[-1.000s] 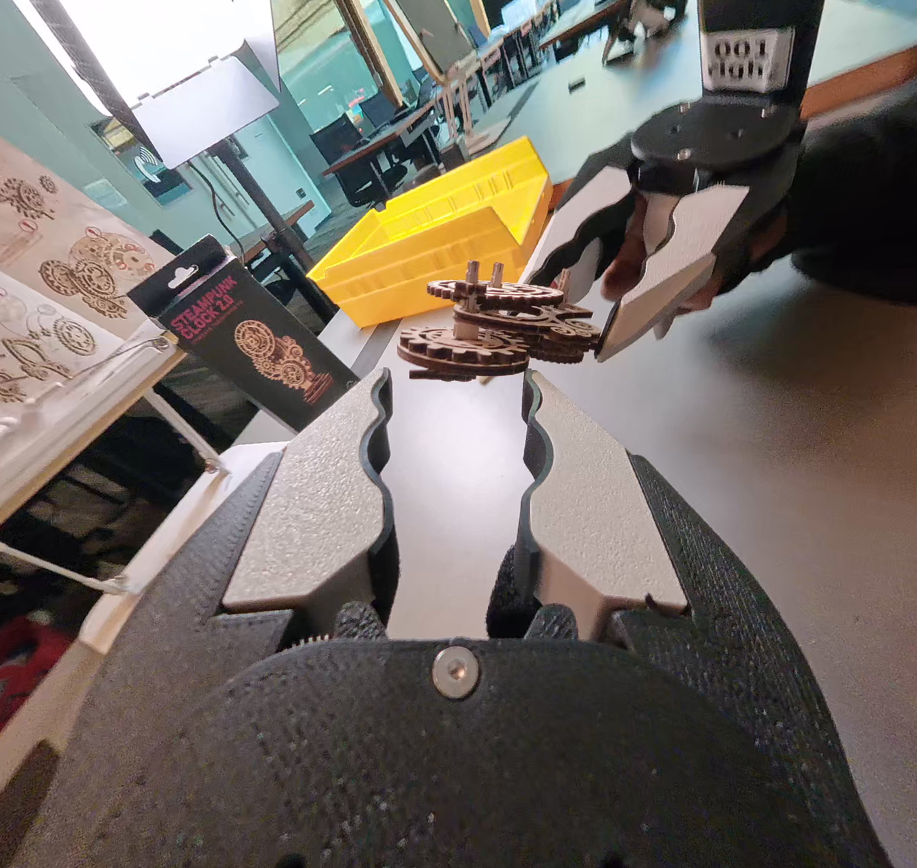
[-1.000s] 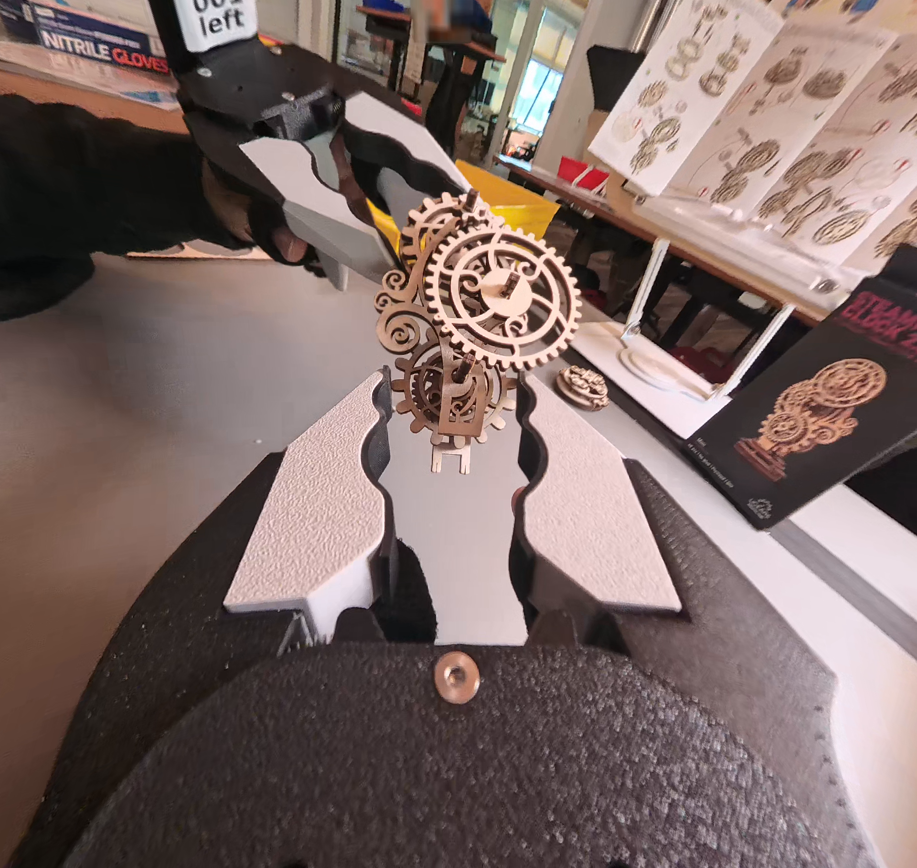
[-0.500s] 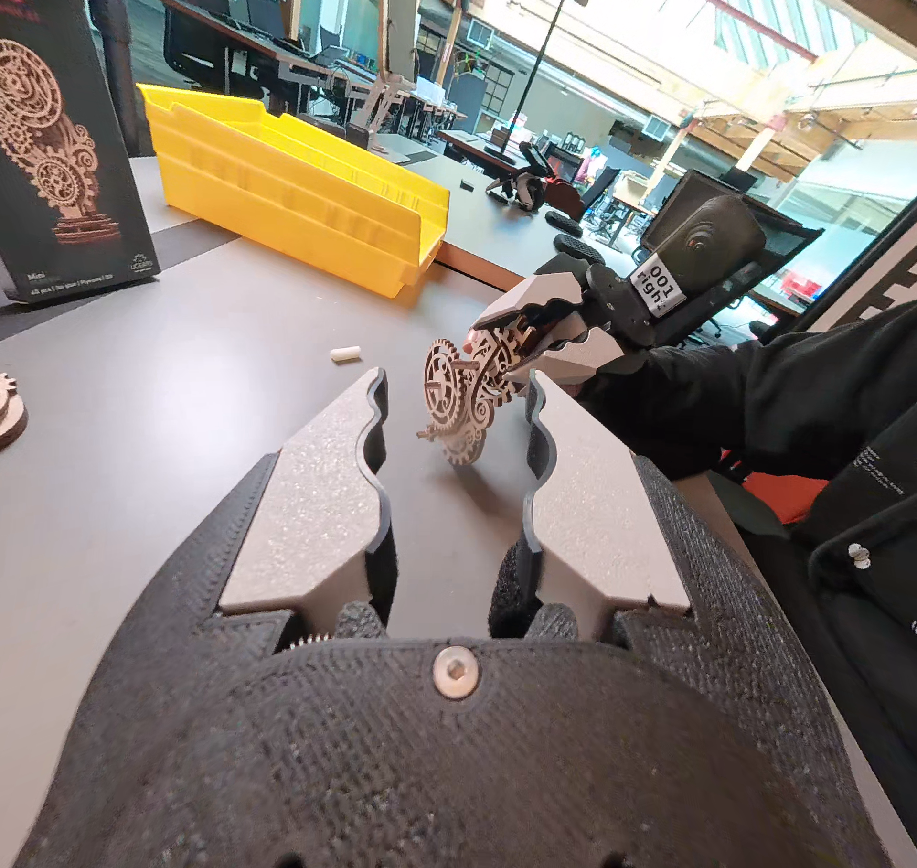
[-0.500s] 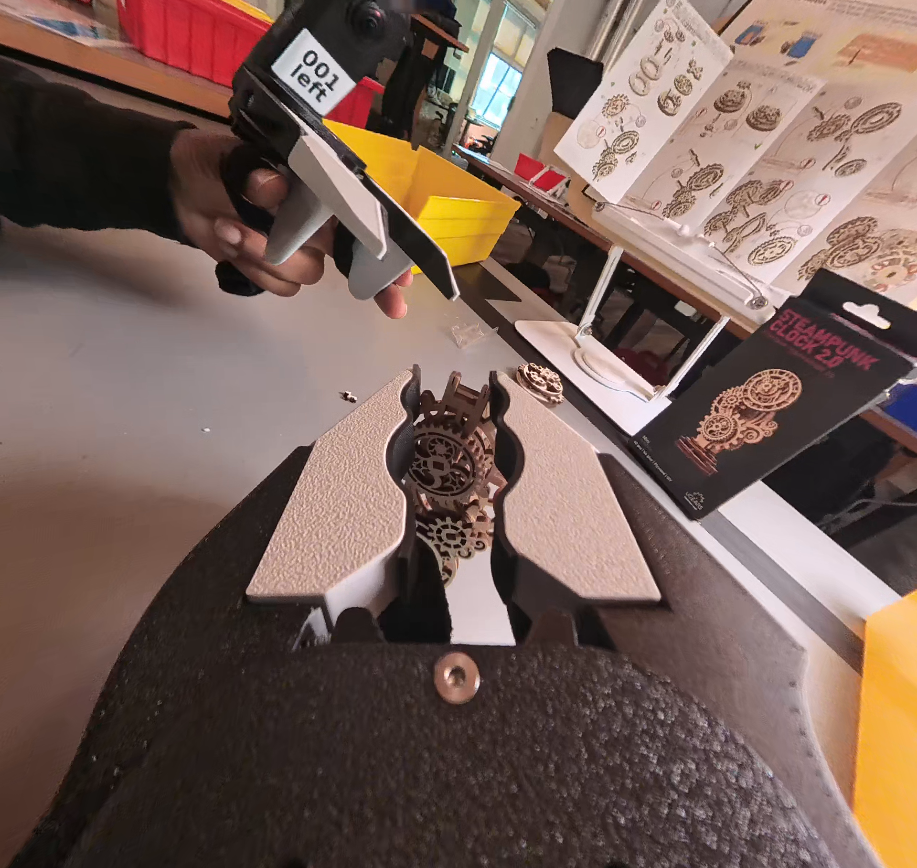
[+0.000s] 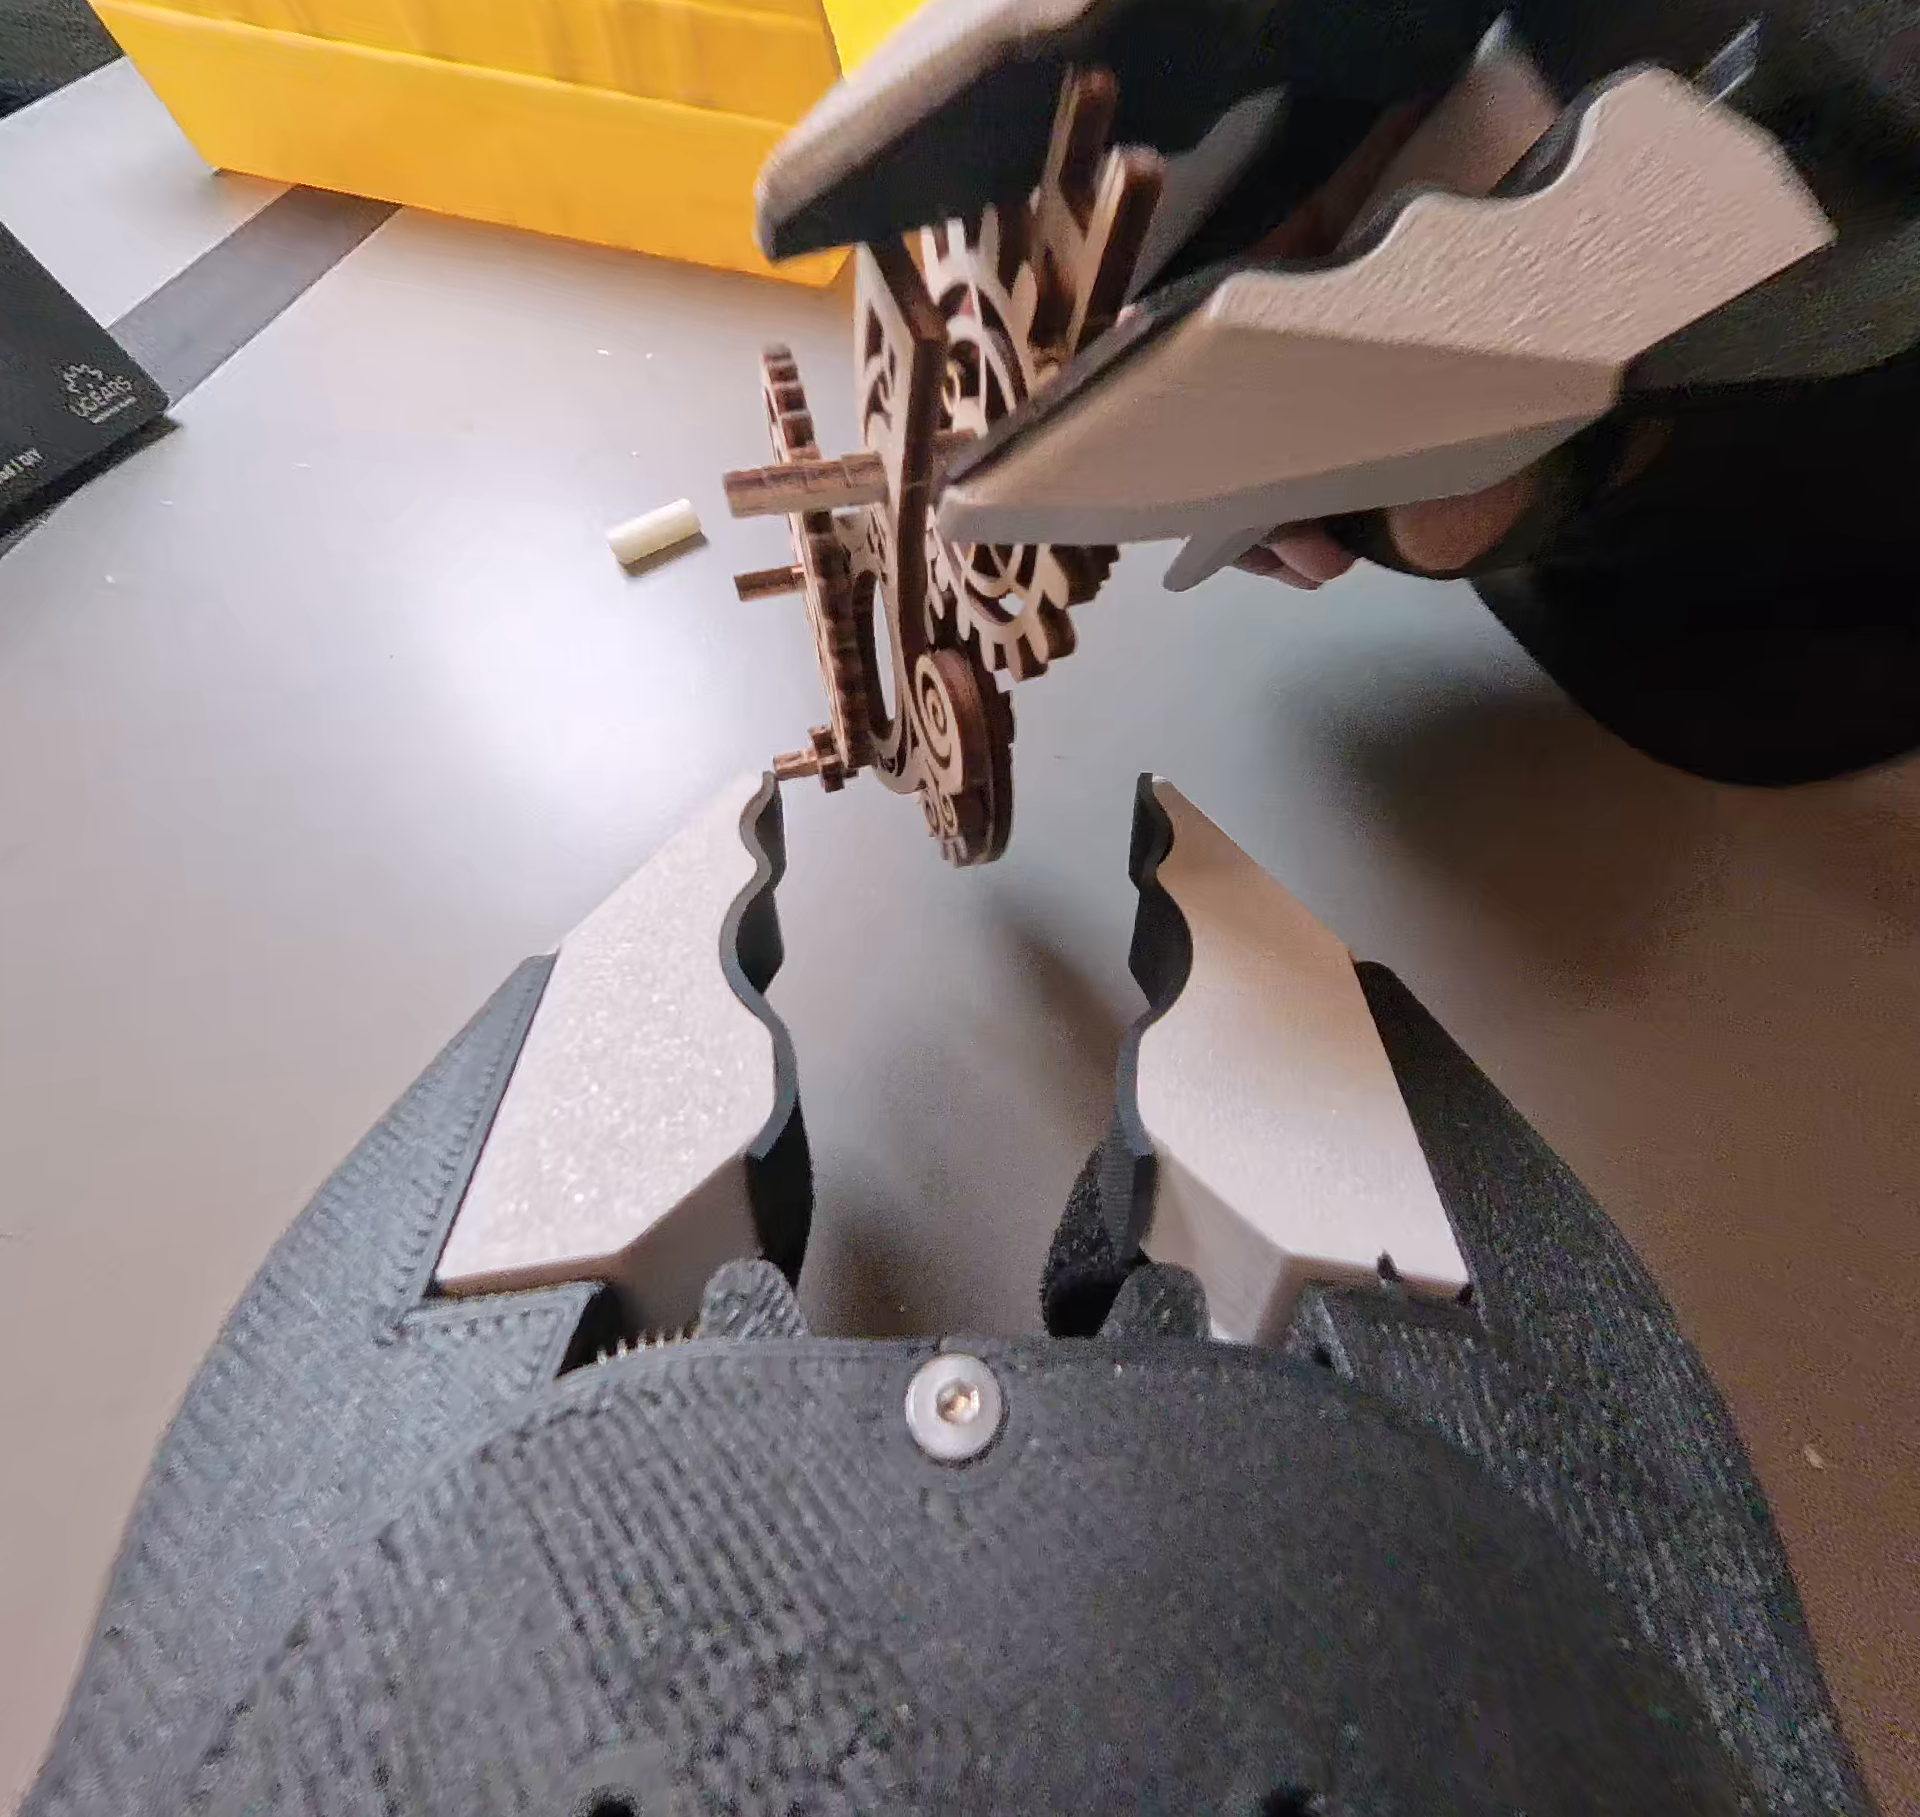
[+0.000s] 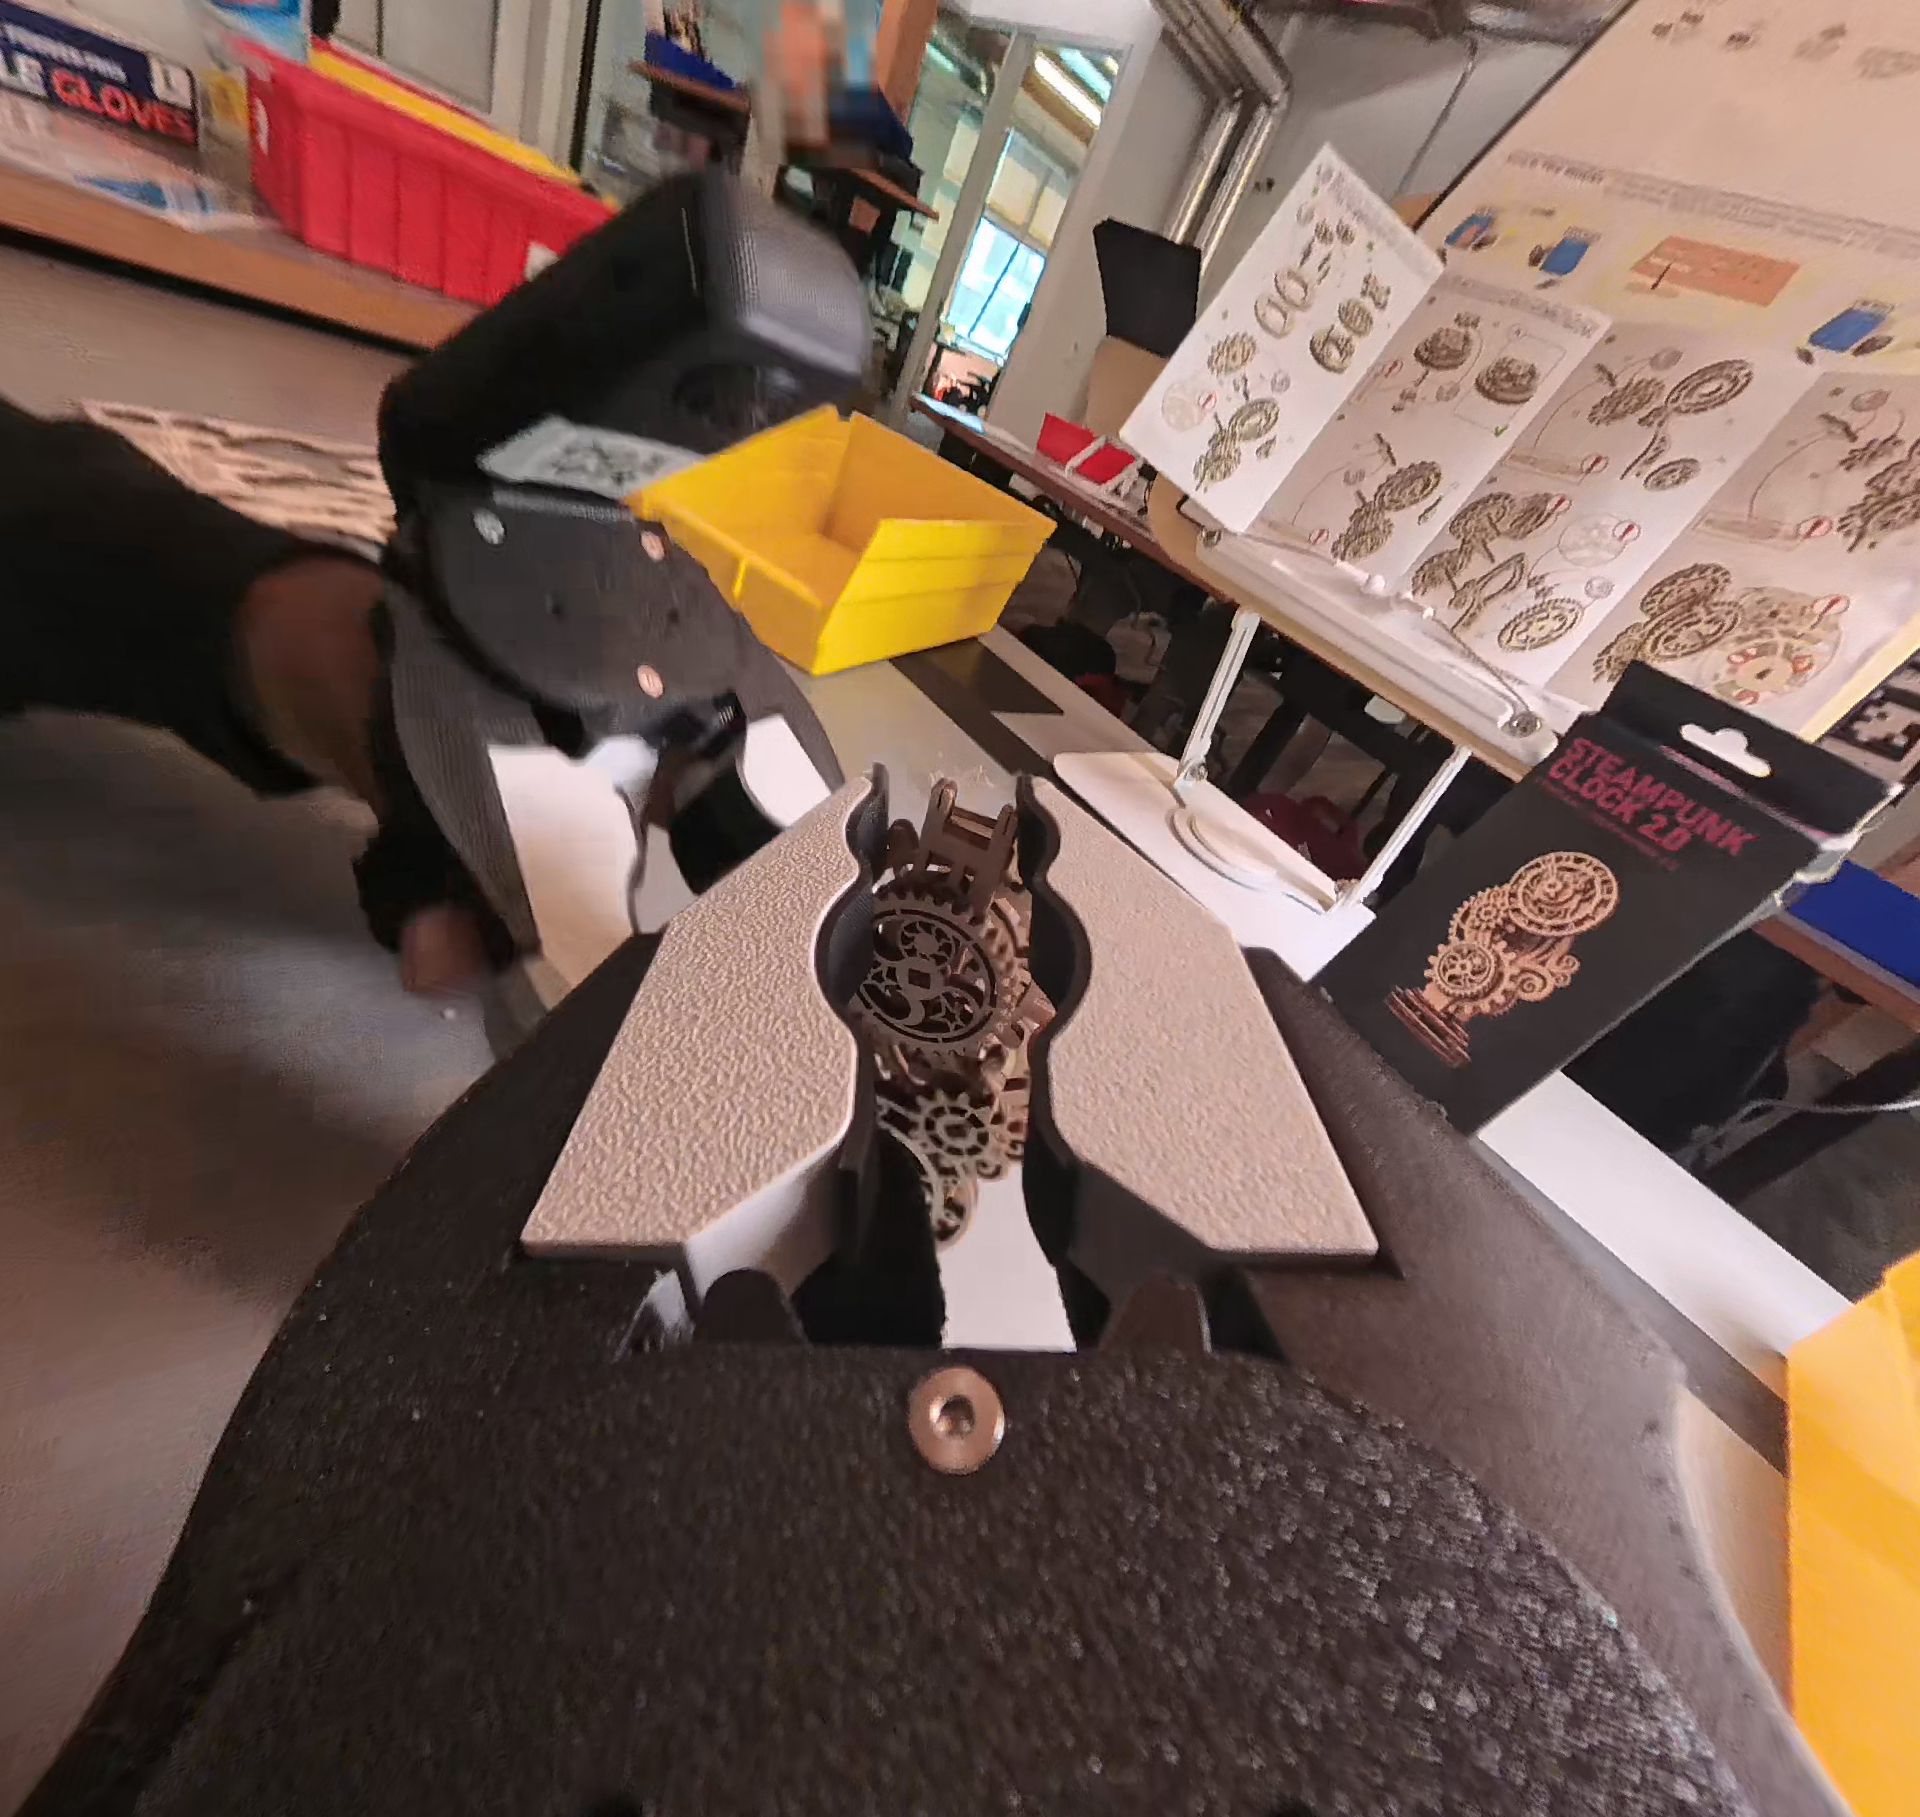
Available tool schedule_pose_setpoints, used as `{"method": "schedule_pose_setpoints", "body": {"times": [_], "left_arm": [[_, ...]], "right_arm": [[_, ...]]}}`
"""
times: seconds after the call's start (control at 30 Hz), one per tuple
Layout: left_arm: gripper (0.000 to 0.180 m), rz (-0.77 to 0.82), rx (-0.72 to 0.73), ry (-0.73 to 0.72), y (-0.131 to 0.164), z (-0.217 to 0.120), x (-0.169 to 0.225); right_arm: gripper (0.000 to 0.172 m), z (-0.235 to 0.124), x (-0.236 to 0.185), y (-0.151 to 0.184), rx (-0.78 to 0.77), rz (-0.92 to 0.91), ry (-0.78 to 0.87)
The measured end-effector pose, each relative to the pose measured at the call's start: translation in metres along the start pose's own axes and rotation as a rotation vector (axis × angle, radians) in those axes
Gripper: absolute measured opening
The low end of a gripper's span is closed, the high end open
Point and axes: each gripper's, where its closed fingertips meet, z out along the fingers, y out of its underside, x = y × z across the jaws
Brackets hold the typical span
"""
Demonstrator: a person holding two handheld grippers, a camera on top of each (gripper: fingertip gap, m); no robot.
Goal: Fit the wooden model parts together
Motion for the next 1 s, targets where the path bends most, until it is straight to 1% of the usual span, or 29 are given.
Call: {"method": "schedule_pose_setpoints", "body": {"times": [0.03,0.07,0.1,0.27,0.4,0.43,0.47,0.6,0.73,0.87,1.0], "left_arm": [[0.059,0.021,-0.005,-0.038,0.000,0.003,-0.003],[0.042,0.050,0.002,-0.089,-0.001,0.003,-0.008],[0.036,0.085,0.011,-0.115,-0.003,0.001,-0.011],[0.035,0.219,0.064,-0.211,-0.012,-0.013,-0.023],[0.034,0.367,0.066,-0.319,-0.014,-0.028,-0.039],[0.010,0.420,0.067,-0.356,-0.015,-0.033,-0.044],[0.009,0.486,0.085,-0.398,-0.019,-0.039,-0.048],[0.008,0.663,0.034,-0.499,-0.016,-0.048,-0.059],[0.007,0.710,0.000,-0.495,-0.008,-0.047,-0.060],[0.007,0.763,-0.014,-0.534,-0.010,-0.054,-0.066],[0.007,0.813,-0.042,-0.563,-0.007,-0.057,-0.071]], "right_arm": [[0.023,0.000,-0.001,-0.005,0.015,0.005,0.002],[0.023,0.000,-0.002,-0.008,0.028,0.004,0.007],[0.022,-0.001,-0.003,-0.012,0.040,0.000,0.011],[0.023,-0.006,0.002,-0.021,0.081,0.012,0.024],[0.024,-0.011,0.000,-0.019,0.065,-0.003,-0.034],[0.024,-0.012,-0.003,-0.017,0.052,-0.009,-0.059],[0.026,-0.012,-0.004,-0.014,0.034,-0.023,-0.077],[0.028,-0.012,-0.011,0.003,-0.057,-0.123,-0.130],[0.029,-0.013,-0.012,0.013,-0.098,-0.149,-0.145],[0.028,-0.018,-0.009,0.016,-0.127,-0.260,-0.136],[0.015,-0.018,-0.010,0.024,-0.168,-0.408,-0.118]]}}
